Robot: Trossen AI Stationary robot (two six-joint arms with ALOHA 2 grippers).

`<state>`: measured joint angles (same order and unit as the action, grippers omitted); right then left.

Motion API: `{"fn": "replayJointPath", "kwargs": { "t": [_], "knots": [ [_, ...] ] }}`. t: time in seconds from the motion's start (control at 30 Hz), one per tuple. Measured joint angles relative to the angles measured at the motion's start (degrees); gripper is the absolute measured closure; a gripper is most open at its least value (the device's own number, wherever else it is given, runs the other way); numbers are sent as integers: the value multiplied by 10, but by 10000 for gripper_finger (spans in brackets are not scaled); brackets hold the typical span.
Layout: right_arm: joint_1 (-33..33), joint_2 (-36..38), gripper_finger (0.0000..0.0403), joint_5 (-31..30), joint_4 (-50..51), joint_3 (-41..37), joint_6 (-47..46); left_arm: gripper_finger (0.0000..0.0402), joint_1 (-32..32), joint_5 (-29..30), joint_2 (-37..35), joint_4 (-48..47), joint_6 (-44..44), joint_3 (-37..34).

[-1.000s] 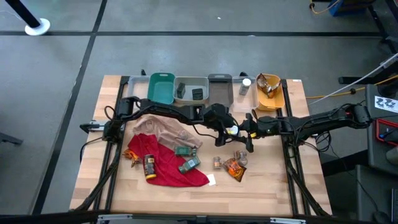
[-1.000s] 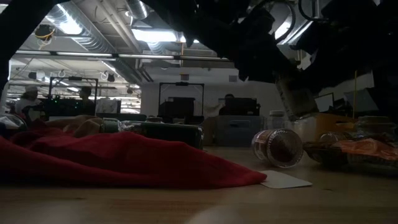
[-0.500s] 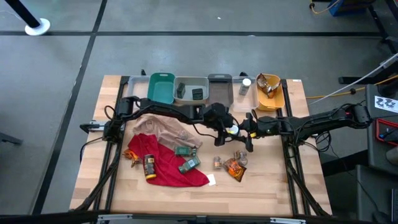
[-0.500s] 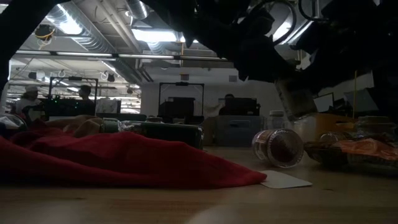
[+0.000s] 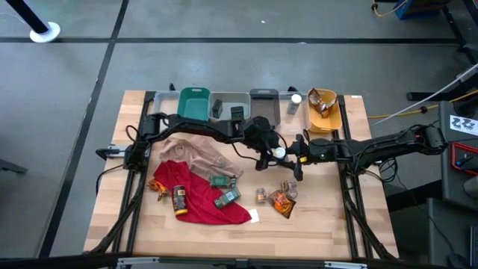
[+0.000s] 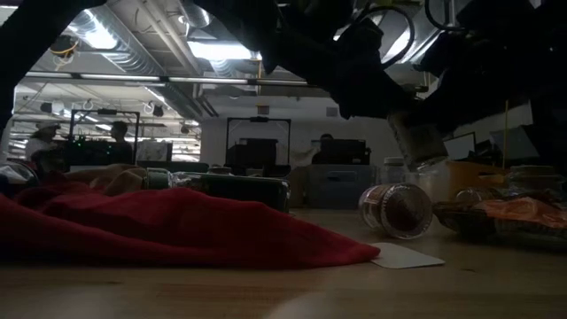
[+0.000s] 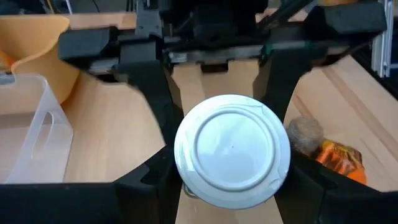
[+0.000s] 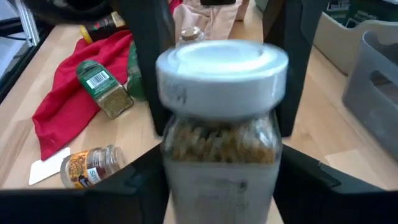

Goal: Sort spices by type
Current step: Put the white seasoning bottle into the green bin

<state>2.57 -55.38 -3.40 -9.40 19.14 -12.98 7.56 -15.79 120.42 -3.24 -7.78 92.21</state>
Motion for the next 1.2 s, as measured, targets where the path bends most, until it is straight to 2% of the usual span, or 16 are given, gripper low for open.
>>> {"fn": "replayJointPath", "kwargs": {
  "t": [0.2, 0.3, 0.57, 0.77, 1.0, 1.2],
  "knots": [
    [1, 0, 111, -58, 1, 0, -3, 218, 6, 5, 0, -2, -18, -1],
    [1, 0, 94, -68, 9, 6, -3, 218, 19, 2, -5, -22, -14, -1],
    [-1, 0, 87, -107, 42, 50, 27, 218, 69, -15, -44, -78, -37, 0],
    [-22, 0, 86, -116, 53, 78, 28, 218, 133, 20, -99, -126, -92, 0],
    [-82, 0, 86, -104, 53, 95, 28, 218, 236, 11, -155, -199, -98, 0],
    [-150, 0, 86, -33, 52, 95, 28, 218, 335, 22, -168, -282, -88, 0]
  ]
}}
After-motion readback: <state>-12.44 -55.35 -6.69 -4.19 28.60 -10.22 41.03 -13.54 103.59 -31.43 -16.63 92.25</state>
